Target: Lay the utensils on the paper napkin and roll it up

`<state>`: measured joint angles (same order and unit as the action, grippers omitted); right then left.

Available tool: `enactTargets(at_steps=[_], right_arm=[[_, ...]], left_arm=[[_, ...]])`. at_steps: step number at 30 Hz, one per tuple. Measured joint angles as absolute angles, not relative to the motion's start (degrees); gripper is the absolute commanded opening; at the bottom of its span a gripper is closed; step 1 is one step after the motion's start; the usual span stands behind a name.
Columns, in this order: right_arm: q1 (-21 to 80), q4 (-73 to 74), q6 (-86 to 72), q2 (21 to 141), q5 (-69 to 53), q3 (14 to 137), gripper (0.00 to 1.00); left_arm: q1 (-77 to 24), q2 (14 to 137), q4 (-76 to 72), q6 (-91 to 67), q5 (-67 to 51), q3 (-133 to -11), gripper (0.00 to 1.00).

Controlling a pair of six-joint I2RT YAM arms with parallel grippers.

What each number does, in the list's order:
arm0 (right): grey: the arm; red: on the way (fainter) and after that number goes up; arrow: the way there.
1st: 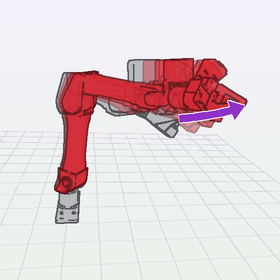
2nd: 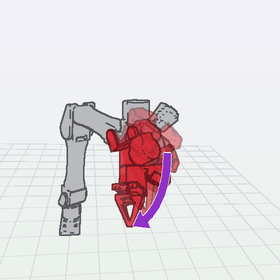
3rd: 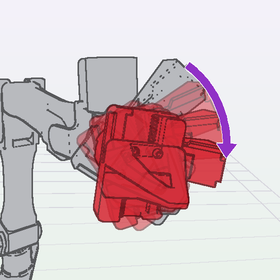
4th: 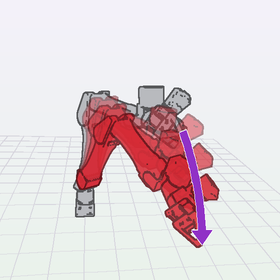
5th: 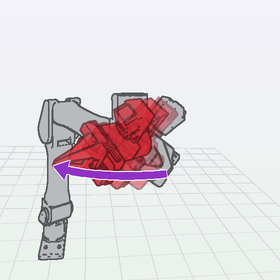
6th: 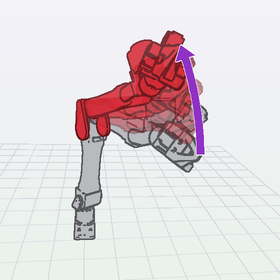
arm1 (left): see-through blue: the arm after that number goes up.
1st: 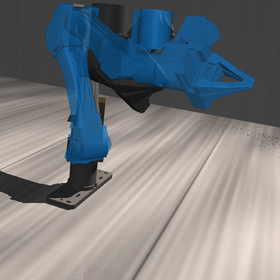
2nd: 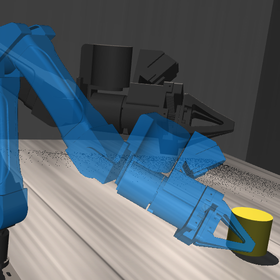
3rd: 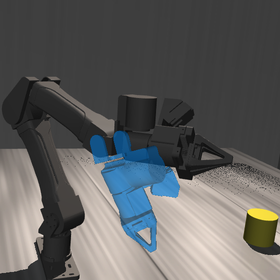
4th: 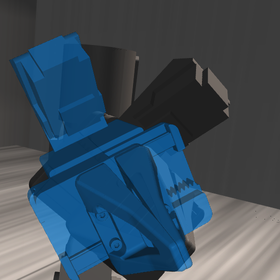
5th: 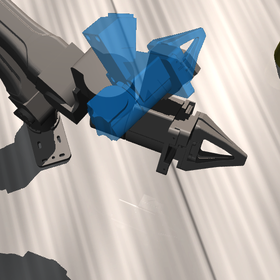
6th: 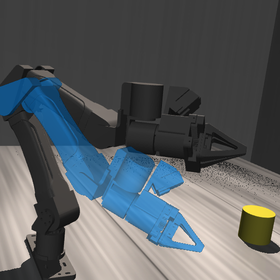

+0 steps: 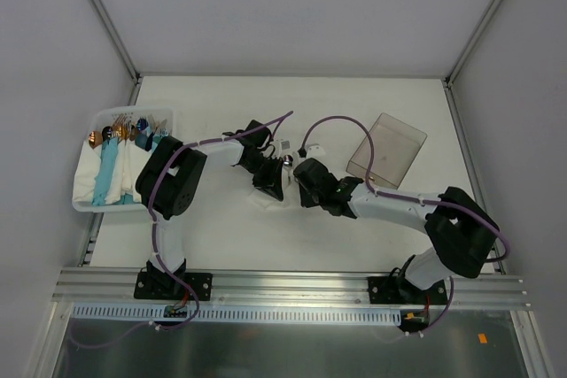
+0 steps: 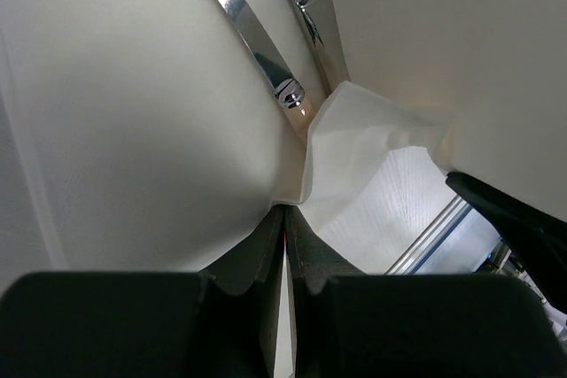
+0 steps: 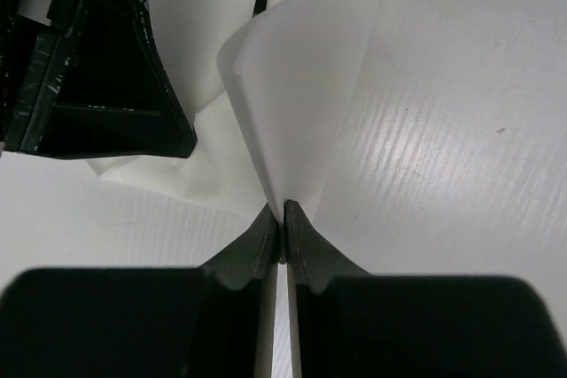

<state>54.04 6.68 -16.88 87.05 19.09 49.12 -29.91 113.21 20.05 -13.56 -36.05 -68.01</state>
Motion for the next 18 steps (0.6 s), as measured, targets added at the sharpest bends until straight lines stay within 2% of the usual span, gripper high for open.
enactTargets(at_steps=[18], right_arm=[[52.95, 0.43, -20.36, 91.88, 12.23, 50.26, 0.07]], left_arm=[[-29.89, 113.30, 20.05, -13.63, -36.23, -68.03, 0.06]])
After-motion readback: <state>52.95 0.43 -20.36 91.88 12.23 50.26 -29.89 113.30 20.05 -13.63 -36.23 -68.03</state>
